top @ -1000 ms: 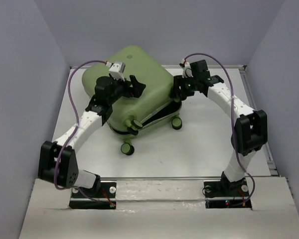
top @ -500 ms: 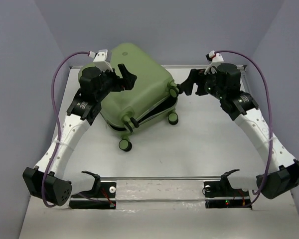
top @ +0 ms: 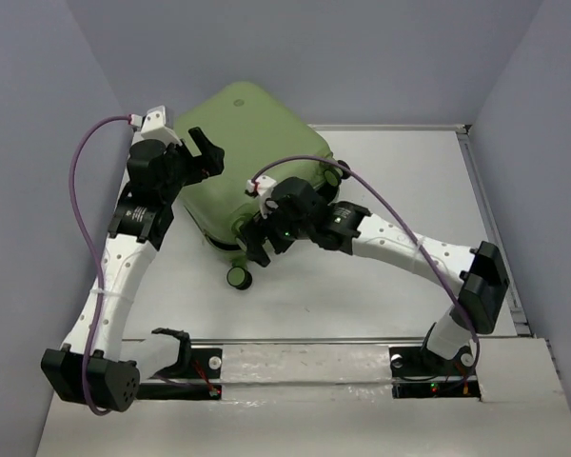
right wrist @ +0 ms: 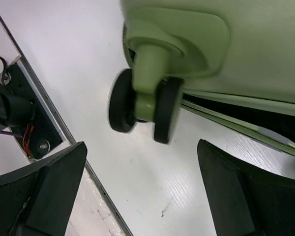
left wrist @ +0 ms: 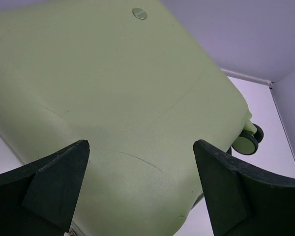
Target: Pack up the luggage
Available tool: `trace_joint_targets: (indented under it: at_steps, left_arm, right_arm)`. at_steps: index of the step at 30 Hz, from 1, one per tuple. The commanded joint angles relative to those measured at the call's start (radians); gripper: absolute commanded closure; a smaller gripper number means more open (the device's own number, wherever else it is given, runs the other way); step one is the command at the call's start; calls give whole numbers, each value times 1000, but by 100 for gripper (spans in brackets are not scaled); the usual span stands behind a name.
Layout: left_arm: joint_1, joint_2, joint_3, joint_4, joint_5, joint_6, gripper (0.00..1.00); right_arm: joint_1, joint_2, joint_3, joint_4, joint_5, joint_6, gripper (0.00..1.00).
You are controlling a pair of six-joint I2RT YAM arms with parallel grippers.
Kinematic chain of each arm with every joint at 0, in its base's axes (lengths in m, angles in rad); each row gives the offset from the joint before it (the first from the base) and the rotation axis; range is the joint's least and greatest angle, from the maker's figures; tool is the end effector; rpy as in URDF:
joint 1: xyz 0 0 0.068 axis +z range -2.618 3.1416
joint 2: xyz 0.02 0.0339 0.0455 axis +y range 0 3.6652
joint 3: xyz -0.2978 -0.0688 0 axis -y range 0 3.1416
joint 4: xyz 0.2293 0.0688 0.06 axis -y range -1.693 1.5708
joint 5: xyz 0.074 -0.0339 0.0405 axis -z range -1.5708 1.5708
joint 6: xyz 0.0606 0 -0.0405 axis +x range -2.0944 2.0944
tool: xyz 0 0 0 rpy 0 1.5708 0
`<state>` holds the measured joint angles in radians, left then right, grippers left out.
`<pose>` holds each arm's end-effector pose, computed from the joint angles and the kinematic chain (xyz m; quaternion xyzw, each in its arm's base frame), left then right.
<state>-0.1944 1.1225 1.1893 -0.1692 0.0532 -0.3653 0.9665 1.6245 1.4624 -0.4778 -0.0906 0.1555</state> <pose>0.2442 -0.0514 0.4433 -0.0456 0.7409 -0.2040 0.6382 0.2112 0.3156 0.3529 -0.3708 0.8123 0.2728 0.3581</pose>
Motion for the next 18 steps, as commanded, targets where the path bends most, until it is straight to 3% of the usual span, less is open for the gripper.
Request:
trace_joint_targets:
  at_steps: [1,6,9,12,13,16,18]
  left_arm:
    - [1,-88,-43,40,-4,8,1]
    - [6,-119,-69,40,-12,23,1]
    - [7,-125,-66,39,-6,25,1]
    - [7,-127,-54,30,0,28,1]
    - [7,-128,-54,27,-1,29,1]
    - [9,-135,-60,16,-13,42,1]
    - [9,-132,-68,8,-10,49,1]
  right_arm:
    - [34,81,114,87,86,33,0]
    - [67,233,190,71,164,47,3]
    - [89,281,230,73,248,53,22]
    - [98,278,204,76,382,67,79]
    - [109,232,146,74,406,78,93]
    - [109,106,-1,85,492,101,93]
    - [109,-61,-176,84,538,119,93]
